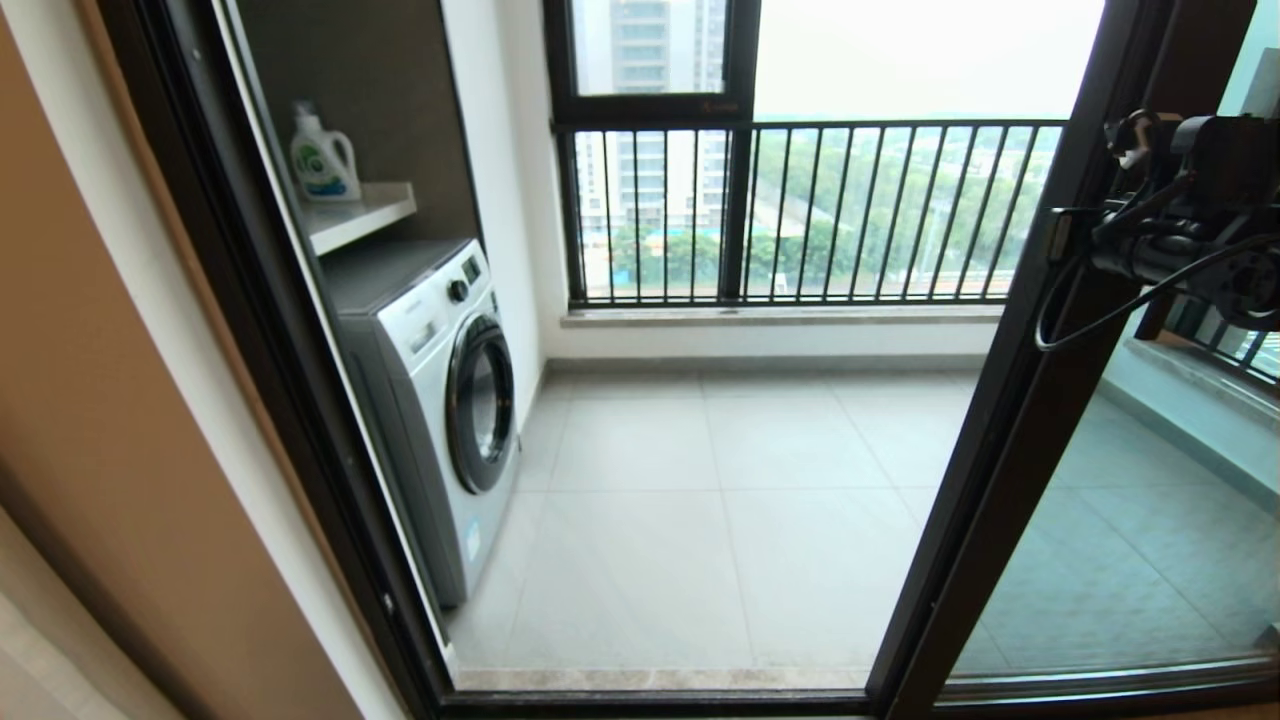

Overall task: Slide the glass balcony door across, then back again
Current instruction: Open the slid door

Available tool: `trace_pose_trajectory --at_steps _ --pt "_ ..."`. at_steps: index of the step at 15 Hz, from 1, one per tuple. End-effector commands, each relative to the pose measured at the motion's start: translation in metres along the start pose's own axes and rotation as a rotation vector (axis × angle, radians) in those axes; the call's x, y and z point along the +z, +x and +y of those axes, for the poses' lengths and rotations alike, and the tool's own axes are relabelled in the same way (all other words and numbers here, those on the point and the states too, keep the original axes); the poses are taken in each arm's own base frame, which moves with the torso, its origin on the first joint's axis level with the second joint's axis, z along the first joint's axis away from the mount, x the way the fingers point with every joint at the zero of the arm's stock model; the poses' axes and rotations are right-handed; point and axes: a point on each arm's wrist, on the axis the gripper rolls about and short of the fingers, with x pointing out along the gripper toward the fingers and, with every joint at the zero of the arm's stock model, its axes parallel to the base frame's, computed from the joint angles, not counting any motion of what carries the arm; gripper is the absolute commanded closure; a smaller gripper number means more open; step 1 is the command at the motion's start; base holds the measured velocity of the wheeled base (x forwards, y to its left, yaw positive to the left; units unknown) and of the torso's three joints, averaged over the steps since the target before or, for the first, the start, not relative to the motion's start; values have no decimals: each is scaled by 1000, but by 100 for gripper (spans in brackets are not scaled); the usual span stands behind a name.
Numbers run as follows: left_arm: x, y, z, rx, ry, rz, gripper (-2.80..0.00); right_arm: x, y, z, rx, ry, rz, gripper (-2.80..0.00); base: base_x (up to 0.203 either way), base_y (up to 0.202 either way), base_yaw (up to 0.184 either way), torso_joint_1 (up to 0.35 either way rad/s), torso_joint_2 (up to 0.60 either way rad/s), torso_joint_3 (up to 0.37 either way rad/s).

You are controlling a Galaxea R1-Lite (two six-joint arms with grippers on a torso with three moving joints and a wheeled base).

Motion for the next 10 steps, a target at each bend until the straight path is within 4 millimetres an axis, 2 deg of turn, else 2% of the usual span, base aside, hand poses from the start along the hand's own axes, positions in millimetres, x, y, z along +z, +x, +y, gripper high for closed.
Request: trace_pose_trajectory --at_steps 1,5,10 --pt "0 0 0 0 1 2 0 -12 9 -19 -40 -1 26 0 0 0 0 0 0 0" --pt "0 0 0 0 1 2 0 -21 13 -41 -87 2 43 0 0 0 0 0 0 0" --pt "0 0 0 0 1 0 0 -17 20 -62 -118 -2 15 0 0 0 0 0 0 0"
